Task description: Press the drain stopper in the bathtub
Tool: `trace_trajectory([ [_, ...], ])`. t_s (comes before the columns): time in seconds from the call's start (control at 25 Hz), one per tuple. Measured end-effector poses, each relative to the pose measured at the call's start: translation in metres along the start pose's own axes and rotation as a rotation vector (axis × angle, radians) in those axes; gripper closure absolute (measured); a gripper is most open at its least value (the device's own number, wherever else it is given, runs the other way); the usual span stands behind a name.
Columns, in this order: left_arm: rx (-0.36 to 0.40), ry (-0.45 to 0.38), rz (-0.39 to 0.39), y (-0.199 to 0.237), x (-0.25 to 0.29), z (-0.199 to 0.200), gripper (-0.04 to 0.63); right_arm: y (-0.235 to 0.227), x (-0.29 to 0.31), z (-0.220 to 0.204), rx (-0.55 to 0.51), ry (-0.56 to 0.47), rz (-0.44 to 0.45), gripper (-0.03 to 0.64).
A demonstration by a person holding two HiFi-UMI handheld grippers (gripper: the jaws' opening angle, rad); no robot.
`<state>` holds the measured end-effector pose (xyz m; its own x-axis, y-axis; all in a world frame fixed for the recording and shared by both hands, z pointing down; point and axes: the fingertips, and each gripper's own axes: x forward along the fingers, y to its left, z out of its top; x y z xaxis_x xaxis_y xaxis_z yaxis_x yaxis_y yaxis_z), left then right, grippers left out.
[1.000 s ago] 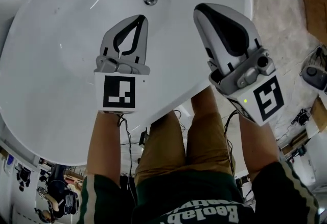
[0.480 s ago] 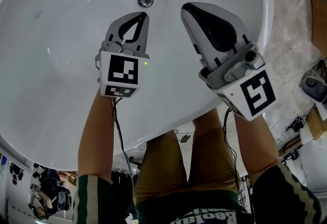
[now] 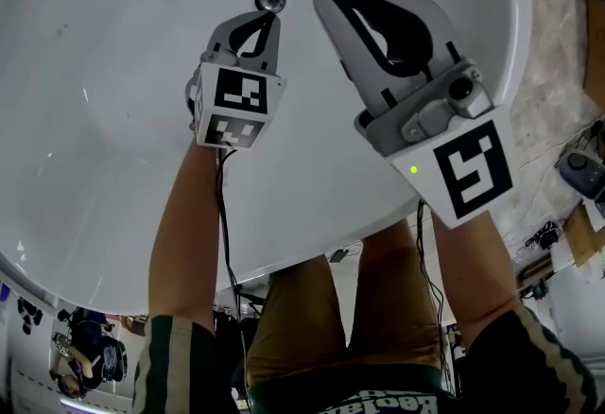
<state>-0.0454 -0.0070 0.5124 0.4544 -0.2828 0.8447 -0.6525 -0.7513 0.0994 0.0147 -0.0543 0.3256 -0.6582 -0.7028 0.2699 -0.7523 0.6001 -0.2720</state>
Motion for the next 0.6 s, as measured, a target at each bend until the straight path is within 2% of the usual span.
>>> trace_trajectory([
  [0.24,-0.020,0.102,0.012,0.009,0.036,-0.031,0.591,-0.007,0.013,0.002,-0.148,0.040,0.042,0.606],
  [0.6,-0.029,0.180,-0.003,0.022,0.078,-0.058,0.591,-0.004,0.040,-0.019,-0.172,0.108,0.059,0.606],
])
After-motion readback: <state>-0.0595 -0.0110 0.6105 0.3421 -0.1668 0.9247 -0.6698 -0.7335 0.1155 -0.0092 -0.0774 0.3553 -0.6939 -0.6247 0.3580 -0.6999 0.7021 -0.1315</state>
